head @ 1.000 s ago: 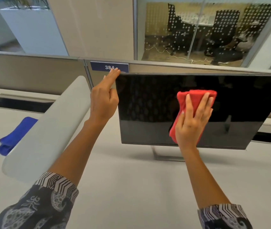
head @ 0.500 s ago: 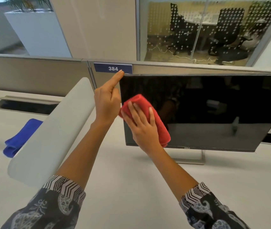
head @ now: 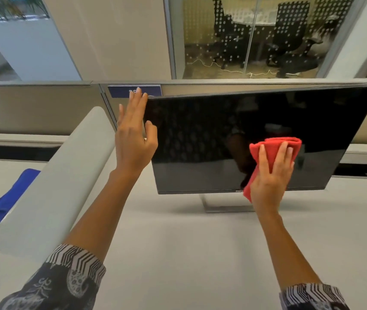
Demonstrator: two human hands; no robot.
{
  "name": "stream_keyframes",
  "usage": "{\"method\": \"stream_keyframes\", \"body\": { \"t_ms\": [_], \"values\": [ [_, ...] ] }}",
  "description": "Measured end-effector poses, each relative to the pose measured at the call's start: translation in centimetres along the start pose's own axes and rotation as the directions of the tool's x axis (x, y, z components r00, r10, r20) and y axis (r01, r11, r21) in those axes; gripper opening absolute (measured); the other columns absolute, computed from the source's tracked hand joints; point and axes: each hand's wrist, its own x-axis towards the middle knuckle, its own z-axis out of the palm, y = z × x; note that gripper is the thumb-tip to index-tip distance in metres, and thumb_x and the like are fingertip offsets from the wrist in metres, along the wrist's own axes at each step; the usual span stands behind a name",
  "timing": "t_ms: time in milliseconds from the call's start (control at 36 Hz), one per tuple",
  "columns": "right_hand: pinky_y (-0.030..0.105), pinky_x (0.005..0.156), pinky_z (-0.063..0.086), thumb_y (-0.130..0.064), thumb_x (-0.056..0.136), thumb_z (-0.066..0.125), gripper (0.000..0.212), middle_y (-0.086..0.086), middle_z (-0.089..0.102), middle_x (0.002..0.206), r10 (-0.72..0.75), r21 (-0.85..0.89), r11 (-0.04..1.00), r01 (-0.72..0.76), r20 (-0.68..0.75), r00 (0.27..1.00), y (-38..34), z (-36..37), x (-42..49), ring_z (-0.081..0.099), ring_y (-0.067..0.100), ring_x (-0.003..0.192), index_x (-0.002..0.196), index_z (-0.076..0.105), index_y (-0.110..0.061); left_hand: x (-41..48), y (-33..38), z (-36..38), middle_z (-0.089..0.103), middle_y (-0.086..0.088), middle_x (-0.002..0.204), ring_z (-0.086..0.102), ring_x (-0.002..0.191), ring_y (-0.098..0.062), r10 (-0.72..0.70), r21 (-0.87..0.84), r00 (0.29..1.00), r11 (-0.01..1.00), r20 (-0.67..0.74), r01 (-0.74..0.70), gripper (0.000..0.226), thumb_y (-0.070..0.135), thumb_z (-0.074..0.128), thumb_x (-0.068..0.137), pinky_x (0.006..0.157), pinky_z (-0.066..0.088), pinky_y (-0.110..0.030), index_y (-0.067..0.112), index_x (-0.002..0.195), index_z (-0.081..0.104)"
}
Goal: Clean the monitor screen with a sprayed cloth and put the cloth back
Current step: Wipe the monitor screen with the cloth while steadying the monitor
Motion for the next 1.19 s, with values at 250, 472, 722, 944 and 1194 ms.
{"method": "stream_keyframes", "body": {
  "t_ms": [250,472,722,944,1194],
  "values": [
    [0.032,0.12,0.028,-0.027,0.102,0.045,0.046,-0.002,0.023,0.16,0.343,0.2,0.91,-0.363,0.131,0.93,5.1,-2.8,-3.2,0.021,0.01,0.147,0.148,0.042,-0.029,0.6,4.1,3.0,0.029,-0.01,0.158,0.015,0.15,-0.027,0.197,0.141,0.974,0.967,0.114,-0.212,0.057,0.02,0.042,0.094,0.122,0.004,-0.052,0.007,0.149,0.034],
    [0.049,0.109,0.042,0.009,0.083,0.069,0.056,0.014,0.04,0.144,0.366,0.098,0.922,-0.374,0.085,0.927,3.5,-0.2,-7.0,0.04,0.034,0.134,0.134,0.056,-0.011,2.5,8.8,7.2,0.03,-0.006,0.158,0.016,0.15,-0.021,0.321,0.181,0.919,0.913,0.229,-0.364,0.055,0.027,0.037,0.098,0.122,0.006,-0.051,0.009,0.15,0.033],
    [0.056,0.101,0.047,0.006,0.076,0.074,0.06,0.018,0.054,0.134,0.073,0.064,0.994,-0.087,0.198,0.977,0.4,1.5,-10.8,0.045,0.038,0.127,0.131,0.058,-0.014,1.6,11.4,10.5,0.035,-0.007,0.156,0.02,0.149,-0.022,0.298,0.169,0.947,0.934,0.118,-0.315,0.053,0.029,0.04,0.099,0.123,0.005,-0.047,0.008,0.147,0.037],
    [0.054,0.109,0.039,0.005,0.084,0.064,0.04,0.02,0.052,0.133,0.185,-0.028,0.983,-0.183,0.156,0.97,7.1,-0.6,-7.8,0.045,0.041,0.128,0.122,0.061,-0.008,1.3,11.5,10.6,0.042,-0.008,0.151,0.027,0.146,-0.023,0.286,0.155,0.955,0.943,0.077,-0.294,0.05,0.027,0.041,0.098,0.122,0.009,-0.048,0.007,0.144,0.042],
    [0.046,0.11,0.039,0.011,0.082,0.063,0.046,0.018,0.049,0.134,0.368,0.052,0.925,-0.377,0.129,0.921,6.0,-1.3,-7.3,0.044,0.035,0.127,0.125,0.061,-0.005,1.1,12.1,11.1,0.047,-0.009,0.146,0.032,0.144,-0.024,0.264,0.125,0.965,0.957,-0.001,-0.262,0.048,0.024,0.044,0.095,0.122,0.008,-0.049,0.006,0.14,0.048]
  ]
}}
